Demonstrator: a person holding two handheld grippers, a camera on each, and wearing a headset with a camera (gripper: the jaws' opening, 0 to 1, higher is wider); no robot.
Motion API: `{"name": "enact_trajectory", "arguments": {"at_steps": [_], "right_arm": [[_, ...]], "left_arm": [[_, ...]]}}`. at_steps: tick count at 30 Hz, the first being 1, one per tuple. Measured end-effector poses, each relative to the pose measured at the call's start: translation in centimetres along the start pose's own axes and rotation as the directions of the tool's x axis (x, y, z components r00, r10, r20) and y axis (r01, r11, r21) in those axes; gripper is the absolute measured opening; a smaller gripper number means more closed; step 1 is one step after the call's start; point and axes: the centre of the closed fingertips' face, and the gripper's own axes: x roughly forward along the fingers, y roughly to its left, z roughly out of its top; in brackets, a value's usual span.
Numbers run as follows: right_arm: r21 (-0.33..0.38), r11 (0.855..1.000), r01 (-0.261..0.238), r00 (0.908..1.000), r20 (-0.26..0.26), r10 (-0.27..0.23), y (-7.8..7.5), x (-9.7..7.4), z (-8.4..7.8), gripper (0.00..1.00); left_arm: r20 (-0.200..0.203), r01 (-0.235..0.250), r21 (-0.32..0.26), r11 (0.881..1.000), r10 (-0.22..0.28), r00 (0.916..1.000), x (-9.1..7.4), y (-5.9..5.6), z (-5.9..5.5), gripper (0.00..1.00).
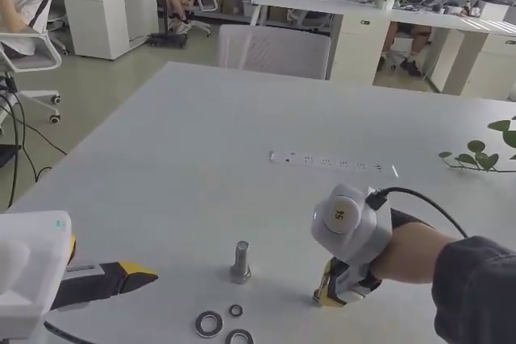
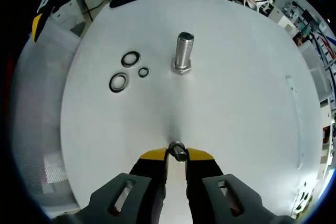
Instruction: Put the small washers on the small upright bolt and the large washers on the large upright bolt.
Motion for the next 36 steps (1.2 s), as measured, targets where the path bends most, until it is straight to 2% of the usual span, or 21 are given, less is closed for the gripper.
{"name": "enact_trajectory", "arguments": {"at_steps": [23,36], "right_arm": [[0.011,1.000,0.005,1.0000,-0.008,-0.005,-0.26,0.35,-0.21,0.14],[0.030,0.999,0.012,0.9999,0.005,-0.012,-0.50,0.23,-0.23,0.21]], "left_arm": [[-0.001,0.000,-0.003,1.000,0.000,1.0000,-0.04,-0.02,-0.16,0.86],[-0.003,0.003,-0.002,1.000,-0.003,1.0000,0.09,-0.08,-0.14,0.86]]}}
